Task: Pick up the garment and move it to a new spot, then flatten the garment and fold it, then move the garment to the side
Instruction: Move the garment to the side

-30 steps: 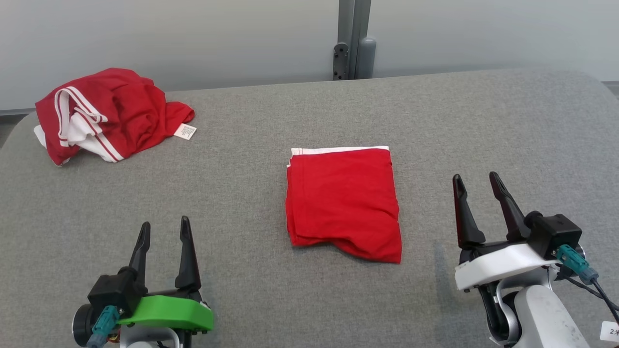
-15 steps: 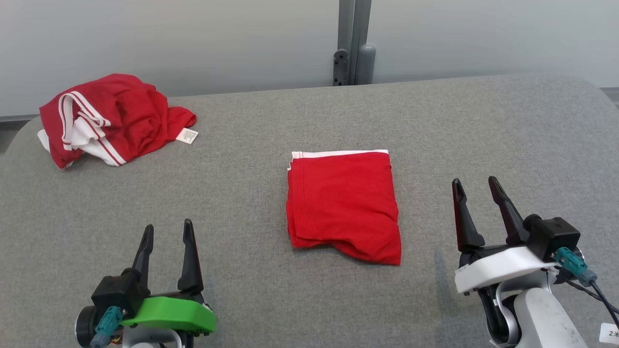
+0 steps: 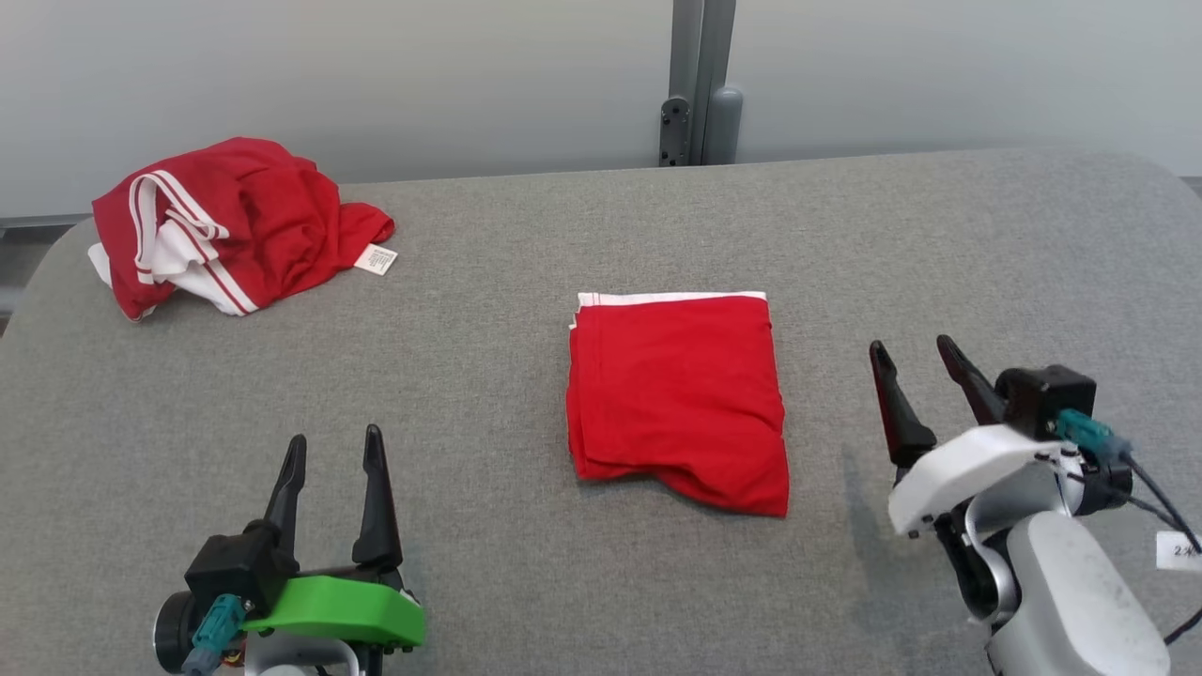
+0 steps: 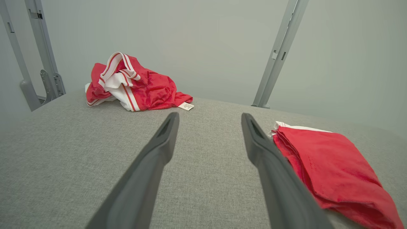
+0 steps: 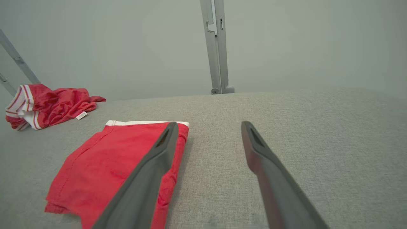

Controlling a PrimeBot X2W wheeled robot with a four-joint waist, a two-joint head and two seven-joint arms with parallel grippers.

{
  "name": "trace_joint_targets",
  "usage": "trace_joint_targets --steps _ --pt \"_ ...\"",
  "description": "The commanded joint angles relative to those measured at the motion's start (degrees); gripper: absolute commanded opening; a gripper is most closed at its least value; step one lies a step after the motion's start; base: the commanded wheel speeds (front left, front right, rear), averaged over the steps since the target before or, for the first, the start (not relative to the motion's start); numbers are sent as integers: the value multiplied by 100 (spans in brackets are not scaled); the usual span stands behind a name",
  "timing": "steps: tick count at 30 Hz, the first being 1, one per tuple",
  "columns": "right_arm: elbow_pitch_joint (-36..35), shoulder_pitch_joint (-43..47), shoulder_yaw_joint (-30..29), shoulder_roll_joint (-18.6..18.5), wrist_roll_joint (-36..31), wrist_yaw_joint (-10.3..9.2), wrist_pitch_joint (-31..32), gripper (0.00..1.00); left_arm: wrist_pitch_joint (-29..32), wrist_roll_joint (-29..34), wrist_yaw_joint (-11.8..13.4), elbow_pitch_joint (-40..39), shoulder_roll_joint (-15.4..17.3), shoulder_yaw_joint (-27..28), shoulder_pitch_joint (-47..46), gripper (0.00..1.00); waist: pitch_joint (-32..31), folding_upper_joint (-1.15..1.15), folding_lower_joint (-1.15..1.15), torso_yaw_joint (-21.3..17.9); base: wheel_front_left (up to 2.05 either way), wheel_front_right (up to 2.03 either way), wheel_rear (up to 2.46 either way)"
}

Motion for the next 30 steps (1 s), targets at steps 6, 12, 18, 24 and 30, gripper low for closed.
trace_joint_targets --steps 6,12,18,24,30 --pt "538 -860 412 -682 1004 -1 1542 100 -1 -67 1 -2 7 -99 -103 100 188 0 0 175 0 0 0" --pt "1113 -1423 803 -1078 2245 -1 2843 100 -1 -107 -9 26 6 -218 -227 100 376 0 0 401 0 0 0" --pt "1553 -1689 997 -1074 3047 0 3196 100 -1 -110 9 25 6 -278 -308 100 574 0 0 642 0 0 0" --pt "2001 -1947 1167 -1021 3489 0 3303 100 -1 -107 28 -5 6 -336 -388 100 741 0 0 855 0 0 0" --pt "2286 -2166 1538 -999 3664 -1 3412 65 -1 -117 47 -27 6 -316 -431 100 815 0 0 971 0 0 0"
